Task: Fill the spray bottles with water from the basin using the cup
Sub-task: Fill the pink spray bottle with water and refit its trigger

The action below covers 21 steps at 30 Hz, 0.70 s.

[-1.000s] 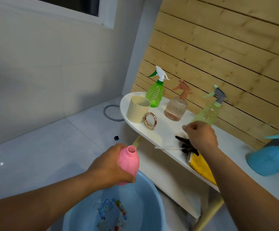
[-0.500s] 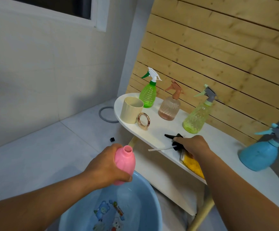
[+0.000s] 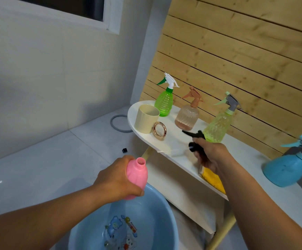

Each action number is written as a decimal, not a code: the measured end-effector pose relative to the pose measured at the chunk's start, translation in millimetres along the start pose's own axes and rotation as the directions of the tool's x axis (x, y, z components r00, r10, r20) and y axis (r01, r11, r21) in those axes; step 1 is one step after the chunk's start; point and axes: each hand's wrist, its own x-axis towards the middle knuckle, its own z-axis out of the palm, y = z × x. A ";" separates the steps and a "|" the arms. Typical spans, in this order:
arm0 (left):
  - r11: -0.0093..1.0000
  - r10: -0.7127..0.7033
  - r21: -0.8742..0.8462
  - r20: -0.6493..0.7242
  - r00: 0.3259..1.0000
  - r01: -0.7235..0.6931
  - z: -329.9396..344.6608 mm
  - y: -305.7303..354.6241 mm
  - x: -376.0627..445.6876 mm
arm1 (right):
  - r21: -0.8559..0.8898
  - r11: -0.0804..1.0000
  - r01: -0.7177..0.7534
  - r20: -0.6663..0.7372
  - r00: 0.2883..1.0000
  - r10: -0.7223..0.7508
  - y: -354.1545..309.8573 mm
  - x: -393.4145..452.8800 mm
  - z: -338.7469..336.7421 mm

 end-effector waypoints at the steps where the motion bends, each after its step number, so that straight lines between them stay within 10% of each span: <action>1: 1.000 -0.007 0.020 -0.008 1.000 0.007 -0.5 0.8 -0.7 | 0.028 0.997 0.078 0.024 0.997 -0.079 -5.5 -11.1 5.1; 9: 0.996 -0.005 0.086 -0.038 0.999 0.008 -2.5 6.7 -8.0 | -0.154 0.694 0.704 0.082 0.709 -0.701 -33.1 -99.1 37.5; 15: 0.996 0.031 0.083 -0.028 0.999 -0.029 -1.8 7.6 -9.2 | -0.315 0.493 0.811 0.191 0.563 -0.804 -19.0 -114.8 51.7; 21: 0.995 0.068 0.078 -0.044 0.997 -0.065 0.7 10.5 -7.4 | -0.311 0.480 0.820 0.417 0.572 -0.707 3.1 -119.3 58.0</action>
